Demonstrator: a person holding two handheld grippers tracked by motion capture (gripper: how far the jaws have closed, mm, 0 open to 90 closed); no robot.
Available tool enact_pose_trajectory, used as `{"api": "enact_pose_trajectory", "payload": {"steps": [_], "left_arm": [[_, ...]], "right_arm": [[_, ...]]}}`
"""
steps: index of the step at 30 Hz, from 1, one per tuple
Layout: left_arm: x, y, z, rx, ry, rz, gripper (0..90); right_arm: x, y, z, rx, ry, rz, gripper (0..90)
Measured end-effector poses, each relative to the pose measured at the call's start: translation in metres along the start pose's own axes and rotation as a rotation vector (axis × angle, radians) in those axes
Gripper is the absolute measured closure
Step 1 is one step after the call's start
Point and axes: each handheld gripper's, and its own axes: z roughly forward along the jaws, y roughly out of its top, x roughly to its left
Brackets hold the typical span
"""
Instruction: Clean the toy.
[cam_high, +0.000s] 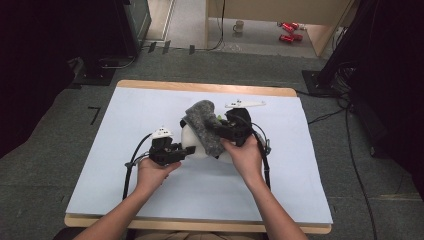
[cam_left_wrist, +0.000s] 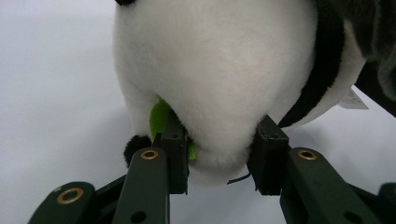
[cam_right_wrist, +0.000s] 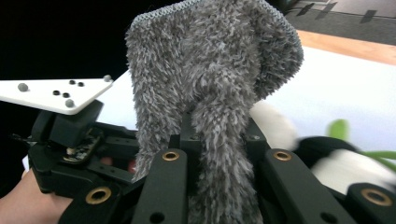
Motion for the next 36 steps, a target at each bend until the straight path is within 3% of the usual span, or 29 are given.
{"api": "enact_pose_trajectory", "payload": {"steps": [5, 13, 18, 22, 25, 29, 36], "left_arm": [[-0.008, 0.000, 0.002, -0.005, 0.011, 0.020, 63.9], [-0.005, -0.002, 0.008, 0.025, 0.018, 0.009, 63.6], [0.006, -0.005, 0.013, 0.027, 0.013, -0.011, 63.6], [0.013, -0.005, 0.014, 0.020, -0.004, -0.033, 63.7], [0.014, -0.004, 0.015, 0.014, -0.008, -0.028, 63.6], [0.017, -0.002, 0.015, 0.023, -0.017, -0.037, 63.6], [0.022, 0.000, 0.015, 0.034, -0.029, -0.060, 63.4]], "right_arm": [[0.011, -0.006, 0.016, 0.032, -0.003, -0.029, 77.5], [0.002, -0.017, 0.029, 0.051, -0.055, -0.079, 77.3], [-0.006, -0.021, 0.031, 0.065, -0.096, -0.099, 76.9], [-0.019, -0.022, 0.025, 0.070, -0.132, -0.064, 76.5], [-0.030, -0.022, 0.019, 0.070, -0.113, -0.024, 77.2], [-0.028, -0.022, 0.018, 0.072, -0.142, -0.052, 77.3], [-0.041, -0.018, 0.002, 0.047, -0.146, -0.005, 77.9]]}}
